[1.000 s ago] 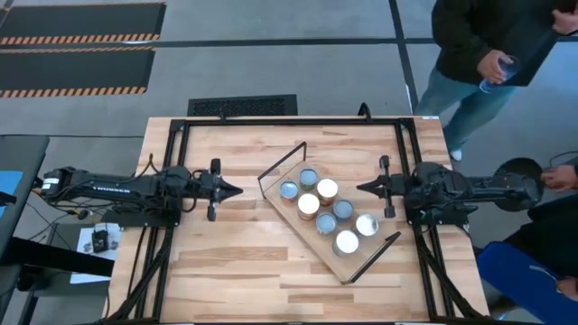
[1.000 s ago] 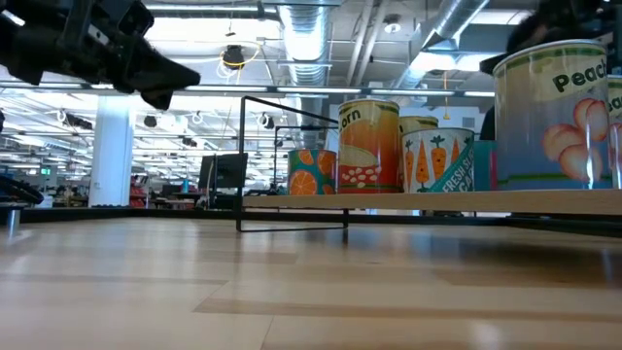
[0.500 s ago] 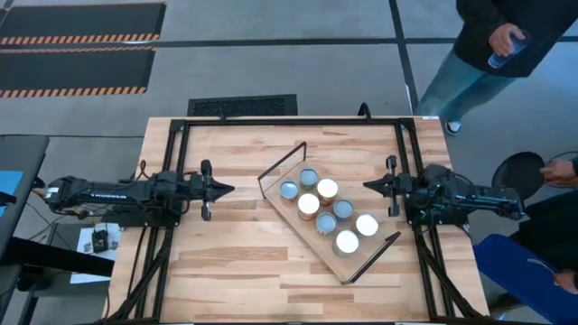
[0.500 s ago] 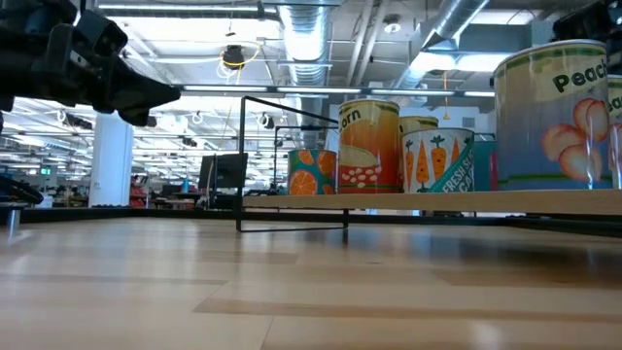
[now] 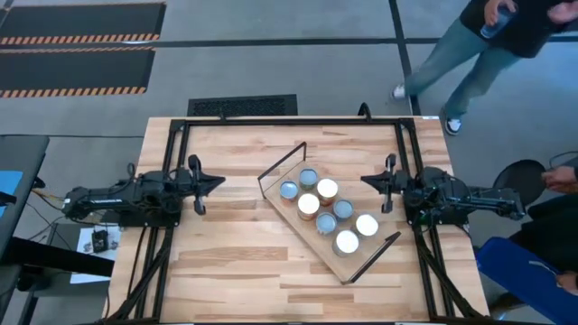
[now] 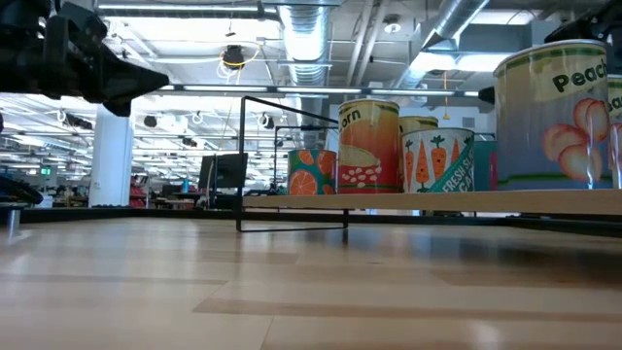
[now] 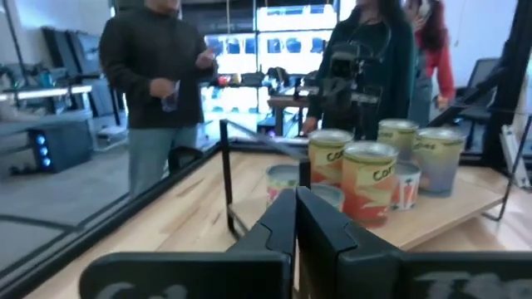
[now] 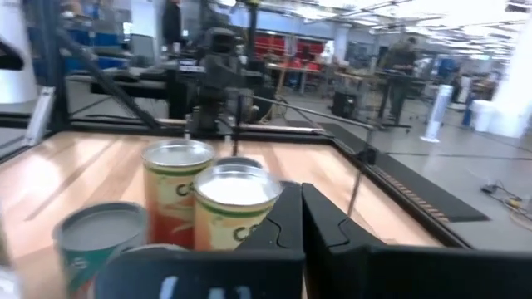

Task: Pick and place cans onto a shelf
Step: Return to Home Position

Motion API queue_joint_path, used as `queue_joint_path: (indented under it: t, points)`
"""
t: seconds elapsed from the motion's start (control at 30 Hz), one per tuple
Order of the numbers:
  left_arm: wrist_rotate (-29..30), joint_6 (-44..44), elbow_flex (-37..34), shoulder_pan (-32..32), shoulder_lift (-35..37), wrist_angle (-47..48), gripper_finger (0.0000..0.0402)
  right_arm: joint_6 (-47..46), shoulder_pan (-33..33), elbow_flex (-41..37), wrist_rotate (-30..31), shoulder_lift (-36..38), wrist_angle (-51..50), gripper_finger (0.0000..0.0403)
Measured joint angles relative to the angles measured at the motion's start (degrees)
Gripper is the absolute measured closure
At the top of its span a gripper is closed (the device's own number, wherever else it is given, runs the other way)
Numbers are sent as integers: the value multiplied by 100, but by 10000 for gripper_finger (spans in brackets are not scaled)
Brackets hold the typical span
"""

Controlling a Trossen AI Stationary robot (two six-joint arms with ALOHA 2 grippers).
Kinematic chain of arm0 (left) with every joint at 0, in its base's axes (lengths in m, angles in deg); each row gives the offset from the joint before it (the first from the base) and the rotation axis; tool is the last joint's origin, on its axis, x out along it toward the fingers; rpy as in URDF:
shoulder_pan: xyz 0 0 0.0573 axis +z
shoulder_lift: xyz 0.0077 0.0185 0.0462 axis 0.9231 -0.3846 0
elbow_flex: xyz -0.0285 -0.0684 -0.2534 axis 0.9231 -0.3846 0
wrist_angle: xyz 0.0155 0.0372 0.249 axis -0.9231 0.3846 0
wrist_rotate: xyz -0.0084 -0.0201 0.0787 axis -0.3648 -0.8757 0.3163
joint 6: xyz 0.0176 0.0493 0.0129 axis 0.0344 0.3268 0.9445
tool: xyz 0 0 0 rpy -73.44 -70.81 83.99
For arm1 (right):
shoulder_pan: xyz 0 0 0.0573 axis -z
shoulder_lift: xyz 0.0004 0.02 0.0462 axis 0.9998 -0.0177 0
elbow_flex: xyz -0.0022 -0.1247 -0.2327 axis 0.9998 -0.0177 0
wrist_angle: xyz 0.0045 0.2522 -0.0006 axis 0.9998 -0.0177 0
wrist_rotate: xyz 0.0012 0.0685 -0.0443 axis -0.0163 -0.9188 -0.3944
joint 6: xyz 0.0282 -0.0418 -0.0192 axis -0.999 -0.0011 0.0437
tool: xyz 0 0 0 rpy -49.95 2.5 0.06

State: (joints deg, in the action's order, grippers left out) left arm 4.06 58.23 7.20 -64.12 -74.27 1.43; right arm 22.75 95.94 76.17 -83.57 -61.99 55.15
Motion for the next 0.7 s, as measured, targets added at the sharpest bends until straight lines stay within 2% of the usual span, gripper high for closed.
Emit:
queue_joint_path:
  t: [0.33, 0.57, 0.7]
  points:
    - [-455, -165, -7, 0, -57, 74, 400, 2, 144, -2, 45, -60, -33, 369]
    - [-468, -254, -11, 0, -98, 70, 400, 2, 145, -7, 56, -51, 4, 359]
    - [-466, -654, -11, 0, -98, 66, 400, 3, 145, -7, 58, -51, 6, 360]
